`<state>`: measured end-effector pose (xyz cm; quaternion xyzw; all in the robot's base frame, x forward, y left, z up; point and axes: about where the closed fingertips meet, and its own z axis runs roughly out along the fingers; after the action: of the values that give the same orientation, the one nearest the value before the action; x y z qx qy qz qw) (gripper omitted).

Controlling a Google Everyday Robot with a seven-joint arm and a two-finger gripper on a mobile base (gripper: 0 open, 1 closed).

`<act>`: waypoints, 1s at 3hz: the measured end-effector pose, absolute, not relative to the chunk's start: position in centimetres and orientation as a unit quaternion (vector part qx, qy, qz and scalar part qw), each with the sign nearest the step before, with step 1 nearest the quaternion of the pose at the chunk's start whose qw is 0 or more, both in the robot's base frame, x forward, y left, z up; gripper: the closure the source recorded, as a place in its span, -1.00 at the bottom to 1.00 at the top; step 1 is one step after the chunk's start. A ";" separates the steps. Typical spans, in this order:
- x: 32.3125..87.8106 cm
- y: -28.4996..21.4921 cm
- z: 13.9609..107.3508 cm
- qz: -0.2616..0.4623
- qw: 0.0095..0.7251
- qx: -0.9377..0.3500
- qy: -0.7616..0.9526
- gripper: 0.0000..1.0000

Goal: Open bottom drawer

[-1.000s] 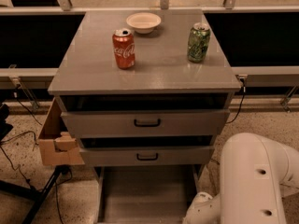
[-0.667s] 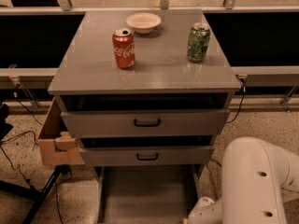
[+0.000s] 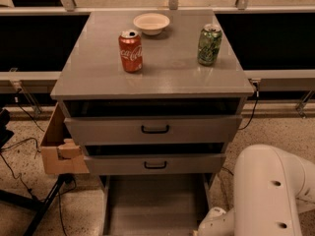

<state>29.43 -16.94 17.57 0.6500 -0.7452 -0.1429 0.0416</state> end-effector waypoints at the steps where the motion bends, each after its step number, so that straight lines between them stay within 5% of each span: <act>1: 29.4 -16.9 17.6 -0.143 0.042 0.650 -0.745 1.00; 3: 29.4 -16.9 17.6 -0.143 0.042 0.650 -0.745 0.18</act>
Offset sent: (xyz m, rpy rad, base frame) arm 0.0001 0.0003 0.0000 0.0000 0.0000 0.0000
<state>29.44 -16.88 17.57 0.6500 -0.7452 -0.1429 0.0416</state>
